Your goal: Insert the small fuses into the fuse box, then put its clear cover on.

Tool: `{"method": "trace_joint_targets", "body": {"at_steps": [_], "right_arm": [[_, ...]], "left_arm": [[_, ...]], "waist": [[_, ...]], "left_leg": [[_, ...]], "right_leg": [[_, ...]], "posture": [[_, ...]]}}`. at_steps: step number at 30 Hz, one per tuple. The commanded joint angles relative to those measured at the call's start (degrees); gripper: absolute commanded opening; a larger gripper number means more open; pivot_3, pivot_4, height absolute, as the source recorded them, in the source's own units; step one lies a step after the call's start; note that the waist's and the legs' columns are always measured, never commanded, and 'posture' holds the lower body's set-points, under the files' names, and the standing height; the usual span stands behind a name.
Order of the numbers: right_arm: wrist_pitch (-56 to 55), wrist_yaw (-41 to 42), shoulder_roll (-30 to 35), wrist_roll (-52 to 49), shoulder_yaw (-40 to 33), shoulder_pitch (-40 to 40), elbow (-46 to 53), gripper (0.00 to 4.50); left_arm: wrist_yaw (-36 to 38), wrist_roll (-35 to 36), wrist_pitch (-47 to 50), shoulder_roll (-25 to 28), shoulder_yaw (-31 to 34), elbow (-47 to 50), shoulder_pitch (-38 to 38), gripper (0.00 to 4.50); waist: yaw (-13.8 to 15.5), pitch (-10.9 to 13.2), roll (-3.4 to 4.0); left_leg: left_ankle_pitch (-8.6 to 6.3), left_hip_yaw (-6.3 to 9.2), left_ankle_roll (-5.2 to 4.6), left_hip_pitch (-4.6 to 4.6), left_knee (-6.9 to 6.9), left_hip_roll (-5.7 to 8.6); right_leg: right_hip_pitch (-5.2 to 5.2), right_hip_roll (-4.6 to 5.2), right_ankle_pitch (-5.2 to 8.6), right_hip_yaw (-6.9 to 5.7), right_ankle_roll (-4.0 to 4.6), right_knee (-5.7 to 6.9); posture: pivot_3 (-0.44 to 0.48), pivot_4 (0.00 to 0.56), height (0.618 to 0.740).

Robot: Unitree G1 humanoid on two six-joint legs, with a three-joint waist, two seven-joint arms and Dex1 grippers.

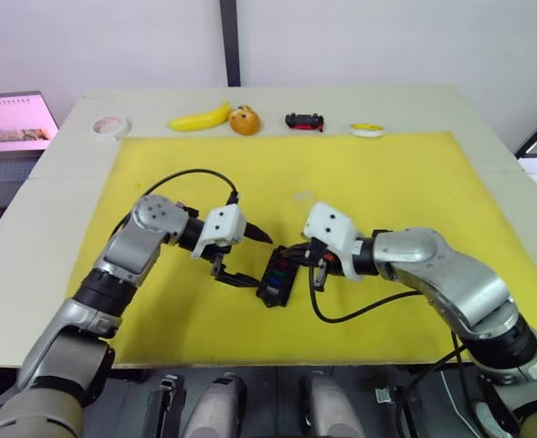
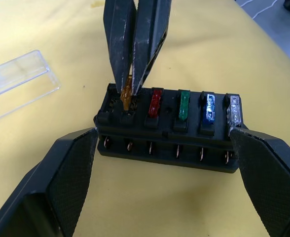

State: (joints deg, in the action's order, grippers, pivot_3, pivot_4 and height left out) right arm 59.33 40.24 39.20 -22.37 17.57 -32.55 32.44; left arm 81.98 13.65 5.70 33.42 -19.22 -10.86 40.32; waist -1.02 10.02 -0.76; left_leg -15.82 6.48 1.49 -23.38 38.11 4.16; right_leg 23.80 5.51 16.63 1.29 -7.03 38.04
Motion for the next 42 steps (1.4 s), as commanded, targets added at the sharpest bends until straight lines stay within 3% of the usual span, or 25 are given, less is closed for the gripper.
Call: {"method": "trace_joint_targets", "body": {"at_steps": [1,42], "right_arm": [[0.33,0.10,-0.10,-1.11,-2.05,-1.41,2.55,0.00],[-3.26,0.08,1.28,3.07,1.75,0.67,-0.94,0.00]], "left_arm": [[-0.22,0.13,-0.53,-0.01,1.85,1.11,0.80,4.46],[-0.36,0.44,0.05,-0.28,2.15,2.02,0.93,4.46]], "waist": [[0.01,0.00,0.00],[0.01,0.00,0.00]], "left_leg": [[0.00,0.00,0.00,0.00,0.00,0.00],[0.01,-0.01,0.01,0.00,0.01,0.00]], "right_leg": [[0.00,0.00,0.00,0.00,0.00,0.00],[0.01,0.00,0.00,0.00,0.00,0.02]], "posture": [[0.000,0.150,0.740],[0.000,0.150,0.740]]}}
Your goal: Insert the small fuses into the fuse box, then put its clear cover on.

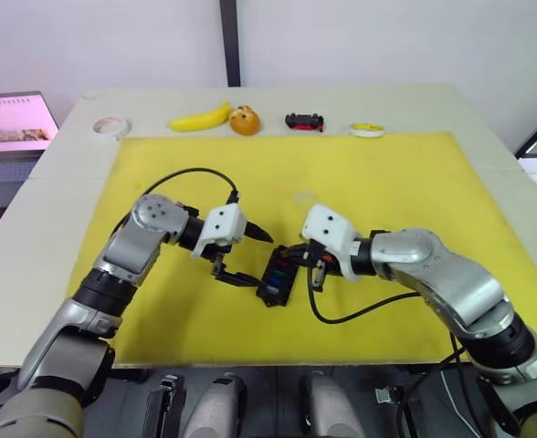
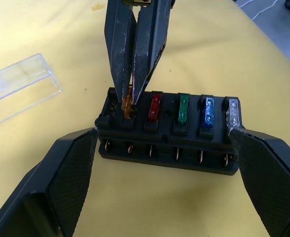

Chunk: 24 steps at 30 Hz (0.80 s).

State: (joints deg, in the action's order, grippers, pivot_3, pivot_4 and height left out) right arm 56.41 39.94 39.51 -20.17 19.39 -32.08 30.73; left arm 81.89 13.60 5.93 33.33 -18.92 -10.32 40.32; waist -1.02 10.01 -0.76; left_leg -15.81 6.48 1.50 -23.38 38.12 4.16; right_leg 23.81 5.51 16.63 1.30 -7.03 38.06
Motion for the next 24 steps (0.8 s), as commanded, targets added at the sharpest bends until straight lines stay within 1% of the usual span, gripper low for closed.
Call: {"method": "trace_joint_targets", "body": {"at_steps": [1,13,24], "right_arm": [[-0.23,0.51,1.12,0.78,-0.16,0.19,0.93,0.00],[0.60,1.61,2.26,0.60,-0.17,-0.66,1.80,0.00],[0.85,1.13,0.28,1.29,1.22,-1.76,0.53,0.00]], "left_arm": [[-0.29,0.47,-0.20,-0.21,1.83,1.50,0.90,4.46],[-0.62,0.34,-0.67,-0.51,1.73,1.38,0.79,4.46],[-1.01,0.48,-0.67,-0.50,1.87,1.67,0.65,4.46]], "waist": [[0.03,0.00,0.00],[0.07,0.00,0.00],[-0.02,0.00,0.00]], "left_leg": [[0.00,0.00,0.00,0.00,0.00,0.00],[0.00,0.00,0.00,0.00,0.00,0.01],[0.00,0.00,0.00,0.00,0.00,0.01]], "right_leg": [[0.00,0.00,0.00,0.00,0.00,0.00],[-0.01,0.00,0.00,0.00,0.00,0.00],[0.00,0.00,0.00,0.00,0.00,0.00]], "posture": [[0.000,0.150,0.740],[0.000,0.150,0.740],[0.000,0.150,0.740]]}}
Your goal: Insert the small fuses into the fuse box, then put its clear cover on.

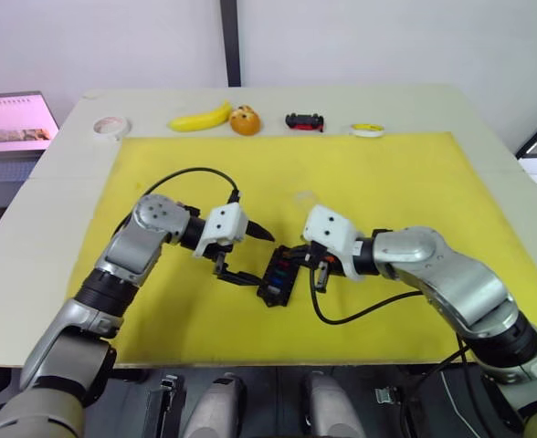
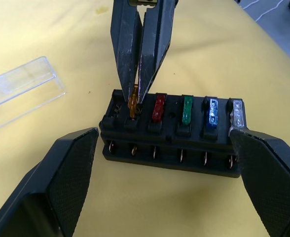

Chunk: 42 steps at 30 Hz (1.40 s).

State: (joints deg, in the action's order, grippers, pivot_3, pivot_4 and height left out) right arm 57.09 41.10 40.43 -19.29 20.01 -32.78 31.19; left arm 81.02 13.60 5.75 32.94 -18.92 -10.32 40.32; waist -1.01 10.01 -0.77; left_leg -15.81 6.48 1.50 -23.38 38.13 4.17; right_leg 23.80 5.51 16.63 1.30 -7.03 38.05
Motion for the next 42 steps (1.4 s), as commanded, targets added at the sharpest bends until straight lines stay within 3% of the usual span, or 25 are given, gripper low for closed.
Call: {"method": "trace_joint_targets", "body": {"at_steps": [1,28,42], "right_arm": [[0.24,-0.05,-0.83,0.48,0.71,-1.20,-0.02,0.00],[1.84,6.95,2.36,2.17,5.47,-9.57,-3.83,0.00],[2.92,7.20,2.72,2.77,5.86,-9.02,-3.86,0.00]], "left_arm": [[-0.15,0.48,-0.51,-0.06,1.89,1.67,0.63,4.46],[-0.70,-0.31,-1.43,-0.69,1.73,1.27,0.19,4.46],[-1.36,-0.11,-1.40,-0.44,1.84,2.05,-0.65,4.46]], "waist": [[-0.06,0.00,0.00],[-0.08,-0.01,0.01],[0.03,-0.01,0.00]], "left_leg": [[0.00,0.00,0.00,0.00,0.00,0.00],[0.00,-0.02,0.00,0.00,0.00,0.00],[0.00,-0.01,0.00,0.00,0.01,0.01]], "right_leg": [[0.00,0.00,0.00,0.00,0.00,0.00],[0.03,0.00,0.00,0.01,0.00,0.02],[0.02,0.01,0.00,0.01,0.00,0.02]], "posture": [[0.000,0.150,0.740],[0.000,0.150,0.740],[0.000,0.150,0.740]]}}
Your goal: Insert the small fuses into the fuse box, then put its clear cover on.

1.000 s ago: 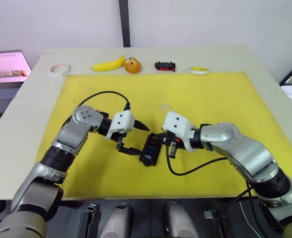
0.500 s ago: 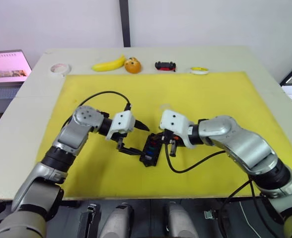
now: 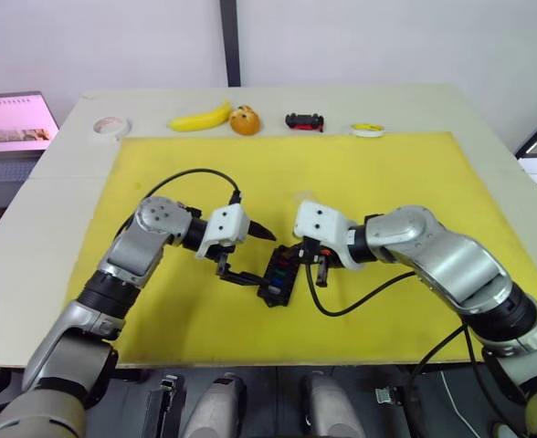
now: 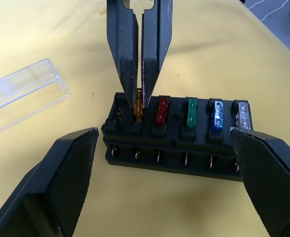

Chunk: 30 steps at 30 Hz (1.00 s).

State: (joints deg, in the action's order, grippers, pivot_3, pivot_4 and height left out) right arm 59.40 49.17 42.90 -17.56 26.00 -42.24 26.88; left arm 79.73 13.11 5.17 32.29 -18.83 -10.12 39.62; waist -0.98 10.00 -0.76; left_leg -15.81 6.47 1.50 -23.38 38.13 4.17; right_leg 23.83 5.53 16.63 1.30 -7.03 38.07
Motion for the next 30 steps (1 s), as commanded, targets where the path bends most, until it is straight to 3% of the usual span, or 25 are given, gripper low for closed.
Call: {"method": "trace_joint_targets", "body": {"at_steps": [1,30], "right_arm": [[0.75,-1.26,0.04,1.09,-0.22,0.57,0.40,0.00],[9.87,-5.70,-3.54,-2.37,-3.40,0.38,1.83,0.00]], "left_arm": [[-0.06,0.39,-0.82,0.21,1.77,1.85,0.05,4.46],[0.01,0.46,-0.78,0.23,1.78,2.58,-0.42,4.46]], "waist": [[0.00,0.00,0.00],[-0.07,-0.02,0.01]], "left_leg": [[0.00,0.00,0.00,0.00,0.00,0.00],[0.00,0.00,0.01,0.00,0.00,0.00]], "right_leg": [[0.00,0.00,0.00,0.00,0.00,0.00],[0.00,0.00,0.00,0.00,0.00,0.01]], "posture": [[0.000,0.150,0.740],[0.000,0.150,0.740]]}}
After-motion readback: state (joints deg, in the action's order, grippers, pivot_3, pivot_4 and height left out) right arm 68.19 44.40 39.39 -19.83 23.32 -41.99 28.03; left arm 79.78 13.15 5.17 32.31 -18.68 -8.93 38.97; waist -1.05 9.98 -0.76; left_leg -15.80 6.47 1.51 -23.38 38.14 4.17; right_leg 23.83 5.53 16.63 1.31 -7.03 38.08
